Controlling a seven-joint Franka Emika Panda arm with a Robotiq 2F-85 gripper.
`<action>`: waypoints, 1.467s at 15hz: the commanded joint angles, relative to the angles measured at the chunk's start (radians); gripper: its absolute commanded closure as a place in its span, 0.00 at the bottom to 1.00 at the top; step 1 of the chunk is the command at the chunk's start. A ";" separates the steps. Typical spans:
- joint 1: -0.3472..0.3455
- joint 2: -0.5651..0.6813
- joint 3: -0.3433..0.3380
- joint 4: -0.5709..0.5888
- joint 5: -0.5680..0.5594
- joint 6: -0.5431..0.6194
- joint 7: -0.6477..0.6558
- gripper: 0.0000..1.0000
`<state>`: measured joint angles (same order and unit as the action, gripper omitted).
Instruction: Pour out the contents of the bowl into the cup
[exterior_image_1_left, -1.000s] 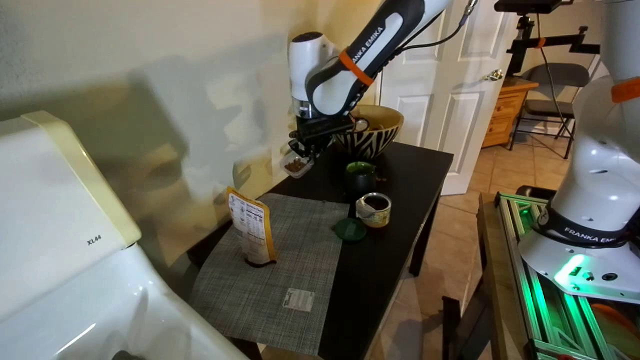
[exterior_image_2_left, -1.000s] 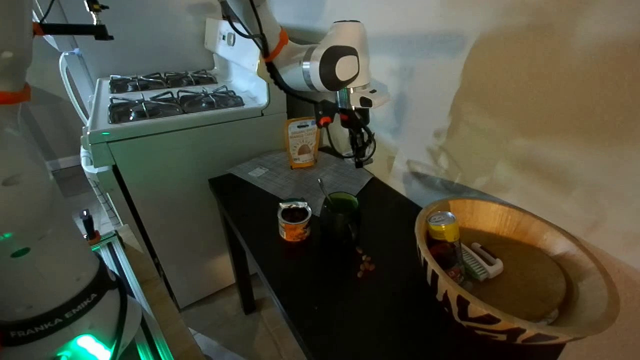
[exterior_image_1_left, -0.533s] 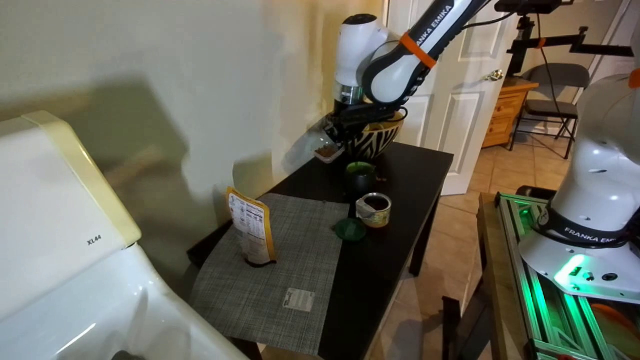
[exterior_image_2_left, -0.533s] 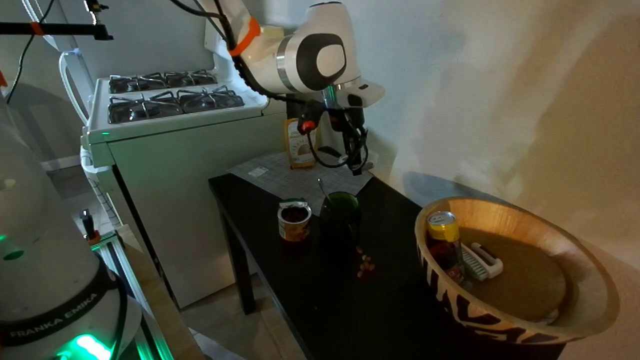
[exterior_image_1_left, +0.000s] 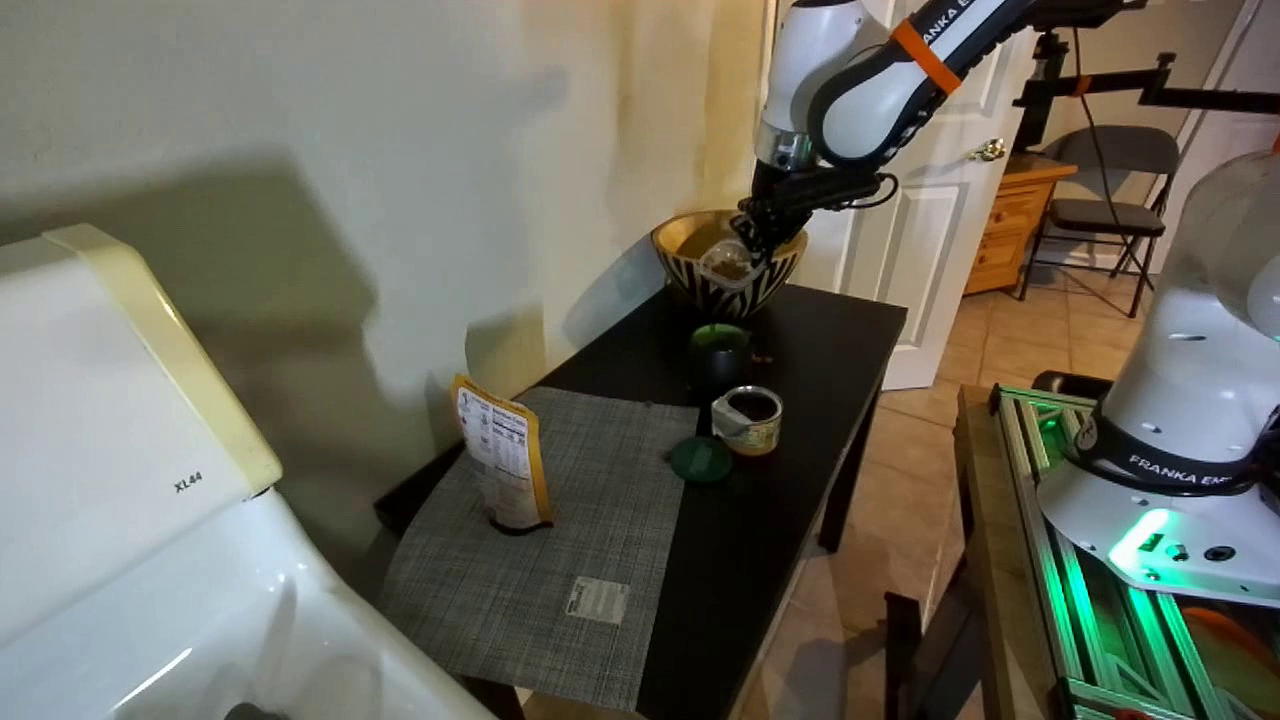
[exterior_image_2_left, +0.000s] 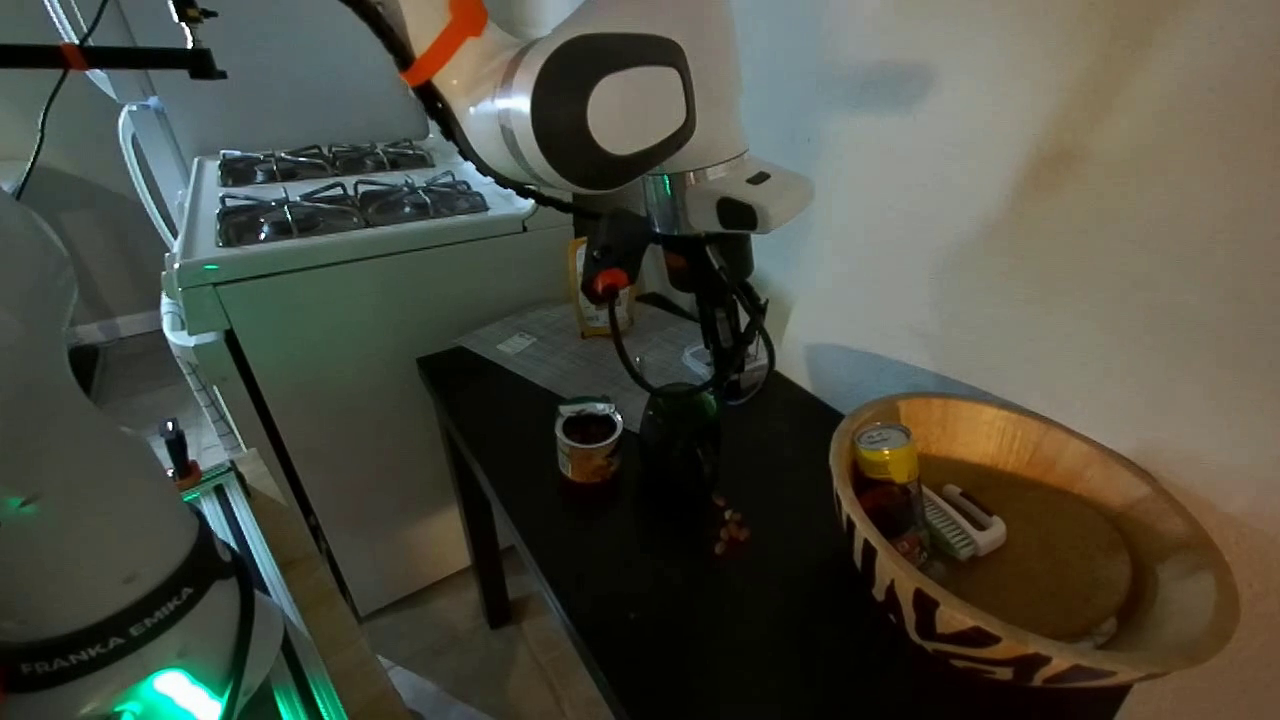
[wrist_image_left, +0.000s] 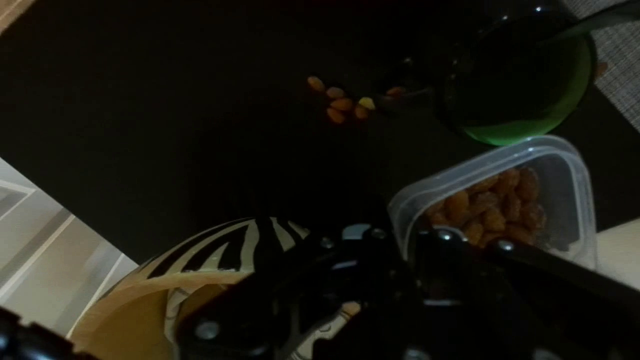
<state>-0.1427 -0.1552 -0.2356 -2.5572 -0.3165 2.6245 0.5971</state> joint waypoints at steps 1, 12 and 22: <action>-0.076 -0.097 0.090 -0.062 -0.096 -0.111 0.019 0.97; -0.107 -0.135 0.176 -0.016 -0.147 -0.328 0.030 0.97; -0.079 0.040 0.195 0.161 -0.291 -0.496 0.019 0.97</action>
<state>-0.2445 -0.1753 -0.0467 -2.4664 -0.5663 2.1974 0.6216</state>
